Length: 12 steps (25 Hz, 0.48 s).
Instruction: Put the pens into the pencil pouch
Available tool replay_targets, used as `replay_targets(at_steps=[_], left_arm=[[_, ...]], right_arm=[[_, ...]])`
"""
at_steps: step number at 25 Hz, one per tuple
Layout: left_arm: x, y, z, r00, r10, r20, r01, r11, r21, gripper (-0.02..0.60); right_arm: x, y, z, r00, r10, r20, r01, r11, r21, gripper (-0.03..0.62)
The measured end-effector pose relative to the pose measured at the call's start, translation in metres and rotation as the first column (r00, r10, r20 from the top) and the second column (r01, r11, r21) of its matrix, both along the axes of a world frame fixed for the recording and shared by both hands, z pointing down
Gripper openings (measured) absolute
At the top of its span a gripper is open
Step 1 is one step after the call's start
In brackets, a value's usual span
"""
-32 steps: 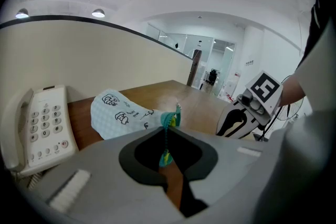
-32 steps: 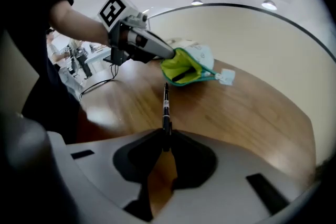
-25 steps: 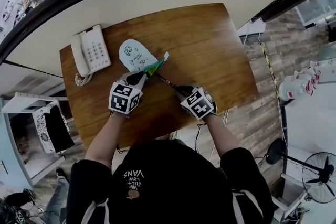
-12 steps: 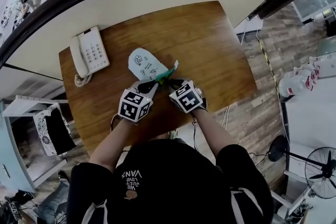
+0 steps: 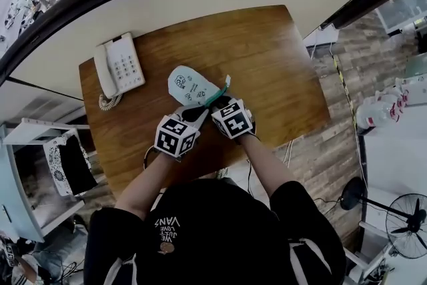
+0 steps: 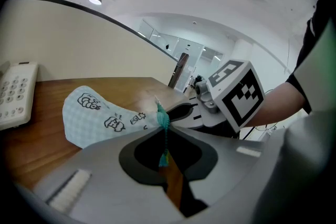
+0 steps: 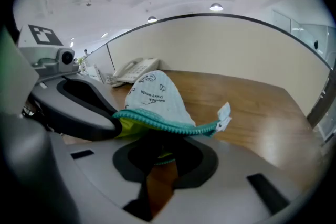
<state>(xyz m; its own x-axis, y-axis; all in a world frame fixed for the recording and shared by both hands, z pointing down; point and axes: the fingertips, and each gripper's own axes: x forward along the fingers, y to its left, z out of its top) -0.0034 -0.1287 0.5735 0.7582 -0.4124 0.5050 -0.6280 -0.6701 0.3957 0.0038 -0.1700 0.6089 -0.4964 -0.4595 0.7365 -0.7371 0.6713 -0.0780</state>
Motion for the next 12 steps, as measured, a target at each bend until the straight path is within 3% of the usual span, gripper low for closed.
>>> replay_targets(at_steps=[12], left_arm=[[-0.004,-0.012,0.012,1.000,-0.030,-0.006,0.030,0.999,-0.042,0.028]], right_arm=[[0.010,0.005,0.006,0.997,0.059,0.054,-0.058,0.998,-0.007,0.095]])
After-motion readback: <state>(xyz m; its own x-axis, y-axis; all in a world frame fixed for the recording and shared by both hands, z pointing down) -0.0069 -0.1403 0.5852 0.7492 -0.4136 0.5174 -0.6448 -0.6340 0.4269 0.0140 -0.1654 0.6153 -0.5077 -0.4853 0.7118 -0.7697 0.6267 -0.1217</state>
